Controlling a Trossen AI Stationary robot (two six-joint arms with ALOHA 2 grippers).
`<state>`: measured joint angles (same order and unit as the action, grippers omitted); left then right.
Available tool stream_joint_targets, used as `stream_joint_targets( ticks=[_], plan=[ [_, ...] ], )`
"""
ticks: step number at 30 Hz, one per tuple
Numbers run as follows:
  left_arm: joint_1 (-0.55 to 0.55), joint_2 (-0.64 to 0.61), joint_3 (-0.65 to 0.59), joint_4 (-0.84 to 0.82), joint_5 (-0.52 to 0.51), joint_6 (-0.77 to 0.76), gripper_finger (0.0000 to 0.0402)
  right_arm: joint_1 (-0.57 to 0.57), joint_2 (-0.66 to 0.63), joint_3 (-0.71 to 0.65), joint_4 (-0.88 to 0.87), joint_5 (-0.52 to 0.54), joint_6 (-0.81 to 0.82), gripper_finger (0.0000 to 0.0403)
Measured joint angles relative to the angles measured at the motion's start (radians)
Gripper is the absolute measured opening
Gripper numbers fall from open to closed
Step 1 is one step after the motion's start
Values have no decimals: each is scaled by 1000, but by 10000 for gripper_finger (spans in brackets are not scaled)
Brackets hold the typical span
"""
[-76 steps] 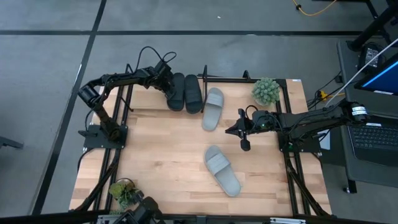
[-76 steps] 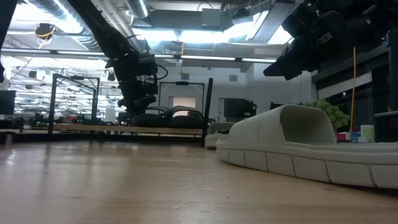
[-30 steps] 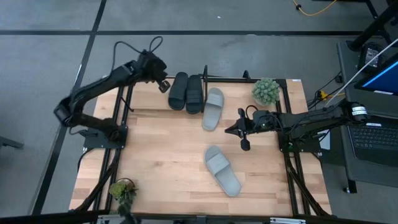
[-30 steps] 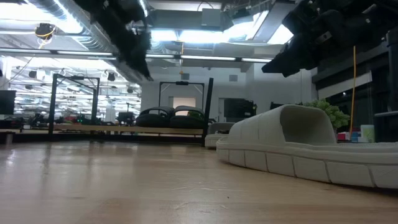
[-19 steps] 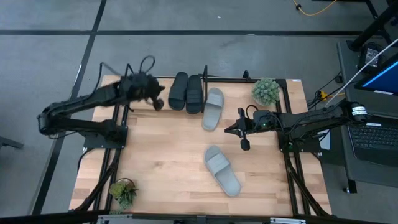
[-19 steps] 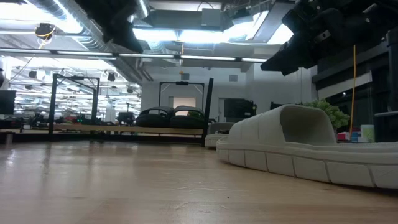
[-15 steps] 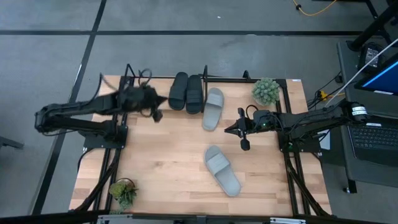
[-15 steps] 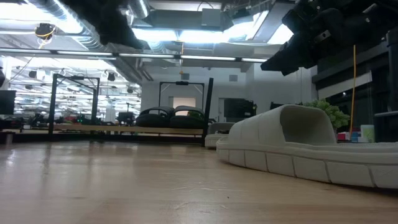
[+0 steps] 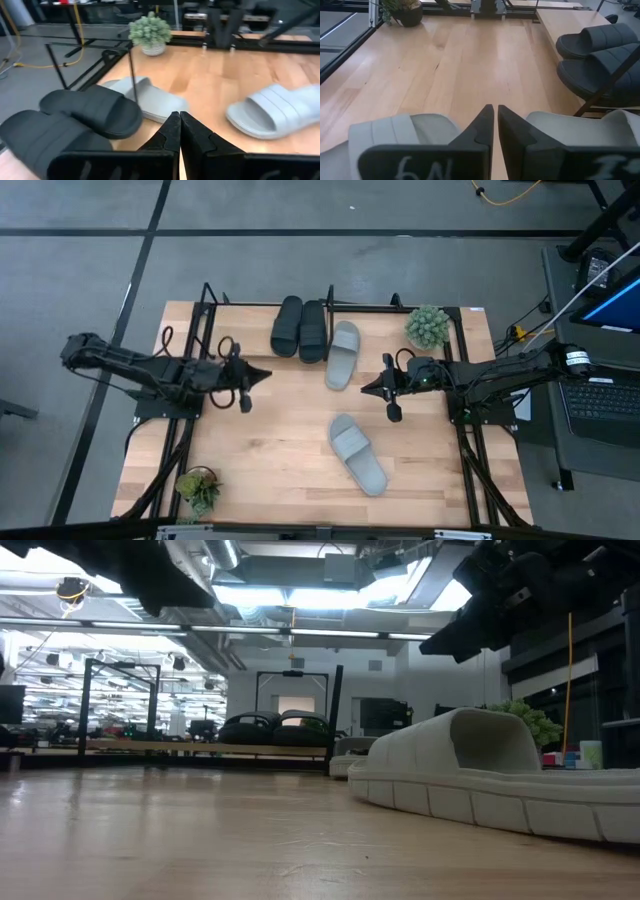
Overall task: Pick and place slides into the shelf
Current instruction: Put the top gray slides on the shelf
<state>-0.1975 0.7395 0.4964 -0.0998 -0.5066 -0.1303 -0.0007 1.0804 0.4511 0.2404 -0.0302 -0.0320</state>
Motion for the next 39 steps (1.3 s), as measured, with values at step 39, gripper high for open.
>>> stream_joint_targets(
  ticks=[39],
  plan=[
    [-436,9,-232,269,-198,-42,0,388,100,338,-339,357,28,2]
  ],
)
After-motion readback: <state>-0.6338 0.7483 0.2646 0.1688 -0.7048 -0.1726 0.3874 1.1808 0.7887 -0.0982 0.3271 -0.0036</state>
